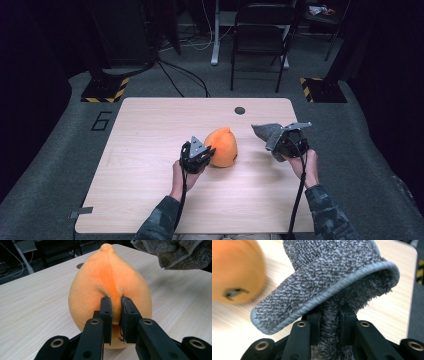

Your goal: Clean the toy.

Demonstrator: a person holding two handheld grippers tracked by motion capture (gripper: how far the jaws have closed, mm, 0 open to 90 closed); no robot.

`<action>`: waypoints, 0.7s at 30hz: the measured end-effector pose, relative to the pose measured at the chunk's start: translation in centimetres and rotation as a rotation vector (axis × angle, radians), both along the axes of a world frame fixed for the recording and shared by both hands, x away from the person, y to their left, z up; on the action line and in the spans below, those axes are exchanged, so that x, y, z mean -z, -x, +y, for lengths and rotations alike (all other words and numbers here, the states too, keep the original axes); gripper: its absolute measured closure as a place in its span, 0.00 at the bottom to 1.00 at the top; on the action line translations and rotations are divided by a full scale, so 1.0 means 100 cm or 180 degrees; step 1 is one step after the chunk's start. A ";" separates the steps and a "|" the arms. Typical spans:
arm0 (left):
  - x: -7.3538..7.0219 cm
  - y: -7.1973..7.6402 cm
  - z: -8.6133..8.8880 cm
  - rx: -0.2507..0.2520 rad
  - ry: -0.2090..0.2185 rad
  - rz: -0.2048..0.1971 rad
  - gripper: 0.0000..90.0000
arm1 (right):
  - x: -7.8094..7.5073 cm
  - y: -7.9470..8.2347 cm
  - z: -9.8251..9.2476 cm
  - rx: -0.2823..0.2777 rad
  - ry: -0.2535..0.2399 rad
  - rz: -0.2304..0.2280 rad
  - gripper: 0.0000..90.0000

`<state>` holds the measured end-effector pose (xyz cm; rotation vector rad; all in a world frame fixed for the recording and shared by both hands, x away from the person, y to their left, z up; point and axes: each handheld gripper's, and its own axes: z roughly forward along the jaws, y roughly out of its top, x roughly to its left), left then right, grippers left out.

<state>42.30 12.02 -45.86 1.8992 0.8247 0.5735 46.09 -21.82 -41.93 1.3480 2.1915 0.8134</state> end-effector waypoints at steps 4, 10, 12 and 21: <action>0.000 0.000 0.000 -0.0012 -0.0011 -0.0012 0.89 | 0.011 -0.004 -0.014 0.0159 0.0073 0.0095 0.83; 0.001 -0.001 0.000 -0.0039 -0.0004 -0.0007 0.89 | 0.032 -0.011 -0.018 0.0226 0.0178 0.0255 0.81; 0.001 -0.001 0.000 -0.0040 -0.0012 -0.0007 0.89 | 0.041 -0.013 -0.017 0.0263 0.0247 0.0306 0.79; 0.003 -0.002 0.005 -0.0151 -0.0003 -0.0012 0.91 | 0.069 -0.024 -0.022 0.0356 0.0224 0.0490 0.37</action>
